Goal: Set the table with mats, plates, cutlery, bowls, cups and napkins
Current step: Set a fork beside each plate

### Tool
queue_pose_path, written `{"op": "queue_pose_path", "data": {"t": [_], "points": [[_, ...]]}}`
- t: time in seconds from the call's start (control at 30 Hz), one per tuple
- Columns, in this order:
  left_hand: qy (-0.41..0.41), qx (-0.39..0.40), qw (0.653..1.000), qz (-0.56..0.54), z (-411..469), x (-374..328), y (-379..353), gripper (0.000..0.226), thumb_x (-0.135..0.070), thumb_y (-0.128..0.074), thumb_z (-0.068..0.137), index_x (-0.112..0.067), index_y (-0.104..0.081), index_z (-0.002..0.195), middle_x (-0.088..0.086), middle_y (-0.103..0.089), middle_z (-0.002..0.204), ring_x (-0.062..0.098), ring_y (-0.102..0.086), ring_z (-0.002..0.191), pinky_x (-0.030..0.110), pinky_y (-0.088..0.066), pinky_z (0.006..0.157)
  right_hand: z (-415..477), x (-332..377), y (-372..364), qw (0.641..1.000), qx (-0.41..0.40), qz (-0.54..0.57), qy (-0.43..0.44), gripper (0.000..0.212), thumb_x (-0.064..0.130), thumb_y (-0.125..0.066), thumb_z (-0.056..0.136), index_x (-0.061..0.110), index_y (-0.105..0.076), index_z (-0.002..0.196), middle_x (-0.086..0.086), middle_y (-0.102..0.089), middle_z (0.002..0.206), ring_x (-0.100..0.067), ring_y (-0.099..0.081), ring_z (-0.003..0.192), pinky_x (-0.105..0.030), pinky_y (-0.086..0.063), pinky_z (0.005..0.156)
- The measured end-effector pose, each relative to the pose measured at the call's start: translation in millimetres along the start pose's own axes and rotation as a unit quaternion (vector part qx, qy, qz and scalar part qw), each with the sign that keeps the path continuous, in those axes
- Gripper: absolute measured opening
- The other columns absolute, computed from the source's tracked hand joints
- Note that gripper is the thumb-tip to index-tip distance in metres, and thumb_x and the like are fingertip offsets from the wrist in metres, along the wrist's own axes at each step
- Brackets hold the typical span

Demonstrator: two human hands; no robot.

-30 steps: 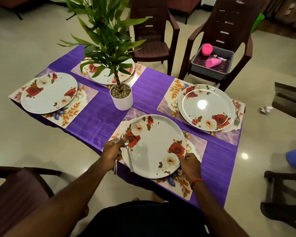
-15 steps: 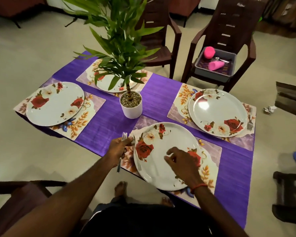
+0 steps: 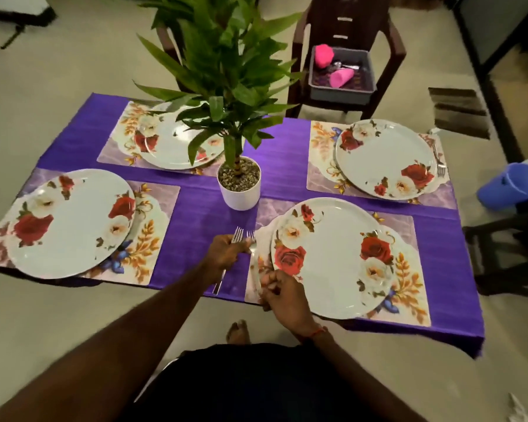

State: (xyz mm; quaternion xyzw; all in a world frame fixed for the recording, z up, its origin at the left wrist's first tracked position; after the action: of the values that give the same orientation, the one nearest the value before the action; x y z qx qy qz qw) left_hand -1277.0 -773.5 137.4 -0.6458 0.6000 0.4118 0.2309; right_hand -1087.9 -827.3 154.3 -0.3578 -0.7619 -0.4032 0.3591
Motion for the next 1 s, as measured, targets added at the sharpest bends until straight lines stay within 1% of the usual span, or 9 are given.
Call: {"op": "queue_pose_path", "data": {"t": [0.1, 0.2, 0.27, 0.37, 0.47, 0.53, 0.7, 0.8, 1.0], "points": [[-0.004, 0.033, 0.999, 0.028, 7, 0, 1, 0.026, -0.019, -0.070, 0.096, -0.006, -0.065, 0.074, -0.010, -0.044, 0.037, 0.002, -0.027, 0.032, 0.017, -0.020, 0.034, -5, 0, -14, 1.000, -0.022, 0.003, -0.010, 0.026, -0.008, -0.057, 0.087, 0.018, -0.059, 0.082, -0.007, -0.067, 0.070, -0.010, -0.063, 0.054, -0.023, -0.053, 0.054], [0.009, 0.043, 0.998, 0.033, 14, 3, -2, 0.016, -0.018, -0.075, 0.091, -0.005, -0.072, 0.083, 0.005, -0.058, 0.061, 0.007, -0.030, 0.040, 0.018, -0.021, 0.037, -5, 1, -20, 0.999, -0.036, -0.022, -0.014, 0.023, -0.006, -0.057, 0.088, 0.016, -0.060, 0.082, -0.005, -0.069, 0.070, -0.009, -0.064, 0.055, -0.024, -0.055, 0.056], [0.013, 0.045, 0.998, 0.029, 17, 3, -7, 0.017, -0.014, -0.077, 0.089, 0.001, -0.074, 0.095, 0.014, -0.054, 0.072, 0.004, -0.028, 0.036, 0.018, -0.021, 0.035, -4, 1, -22, 0.998, -0.045, -0.023, -0.022, 0.023, -0.004, -0.060, 0.089, 0.018, -0.061, 0.091, -0.003, -0.069, 0.074, -0.011, -0.066, 0.060, -0.029, -0.059, 0.060], [0.026, 0.034, 0.999, 0.029, 20, 2, -13, 0.017, -0.009, -0.078, 0.087, 0.003, -0.074, 0.099, 0.009, -0.051, 0.065, 0.002, -0.030, 0.033, 0.017, -0.025, 0.034, 2, -4, -26, 0.997, -0.051, -0.038, -0.033, 0.028, 0.004, -0.064, 0.091, 0.026, -0.063, 0.108, 0.010, -0.069, 0.089, -0.016, -0.070, 0.081, -0.036, -0.061, 0.075], [0.018, 0.024, 0.999, 0.042, 24, 2, -14, 0.014, -0.009, -0.082, 0.083, -0.001, -0.077, 0.094, 0.007, -0.065, 0.070, 0.009, -0.056, 0.057, 0.020, -0.045, 0.054, 8, -6, -30, 0.996, -0.054, -0.065, -0.042, 0.032, 0.013, -0.066, 0.093, 0.027, -0.063, 0.122, 0.010, -0.070, 0.108, -0.018, -0.068, 0.101, -0.039, -0.058, 0.090], [0.025, 0.012, 0.998, 0.059, 27, 4, -15, 0.015, -0.013, -0.084, 0.081, -0.004, -0.079, 0.093, 0.005, -0.072, 0.079, 0.017, -0.065, 0.072, 0.026, -0.050, 0.066, 9, -4, -32, 0.993, -0.062, -0.092, -0.050, 0.034, 0.016, -0.065, 0.095, 0.025, -0.062, 0.128, 0.006, -0.069, 0.120, -0.017, -0.065, 0.109, -0.033, -0.055, 0.095], [0.046, -0.014, 0.994, 0.102, 30, 3, -16, 0.019, -0.020, -0.088, 0.078, -0.008, -0.080, 0.091, 0.007, -0.077, 0.084, 0.023, -0.073, 0.080, 0.038, -0.059, 0.076, 12, -2, -36, 0.990, -0.068, -0.107, -0.055, 0.036, 0.021, -0.063, 0.098, 0.024, -0.059, 0.134, 0.006, -0.065, 0.128, -0.016, -0.060, 0.118, -0.013, -0.043, 0.083], [0.045, -0.016, 0.991, 0.124, 32, 3, -15, 0.021, -0.022, -0.089, 0.076, -0.008, -0.080, 0.090, 0.006, -0.077, 0.082, 0.024, -0.074, 0.078, 0.044, -0.062, 0.076, 12, -2, -37, 0.990, -0.071, -0.112, -0.054, 0.037, 0.023, -0.062, 0.099, 0.026, -0.057, 0.135, 0.007, -0.064, 0.127, -0.011, -0.059, 0.112, -0.004, -0.039, 0.076], [0.036, -0.006, 0.988, 0.148, 31, -1, -15, 0.020, -0.020, -0.089, 0.076, -0.006, -0.078, 0.086, 0.006, -0.076, 0.081, 0.023, -0.074, 0.076, 0.044, -0.062, 0.076, 15, -8, -39, 0.988, -0.068, -0.132, -0.049, 0.033, 0.031, -0.063, 0.097, 0.024, -0.058, 0.130, 0.005, -0.067, 0.120, -0.014, -0.063, 0.108, -0.017, -0.049, 0.080]]}}
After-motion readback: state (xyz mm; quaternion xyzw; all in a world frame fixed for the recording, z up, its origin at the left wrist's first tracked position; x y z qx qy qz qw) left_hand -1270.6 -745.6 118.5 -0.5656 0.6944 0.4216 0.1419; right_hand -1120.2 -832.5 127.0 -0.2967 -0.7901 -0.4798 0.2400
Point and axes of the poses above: each hand's wrist, its own z-axis towards the middle knuckle, its own y-axis out of the back of the hand, x = y × z, the point moved 1 cm from there along z, towards the middle knuckle
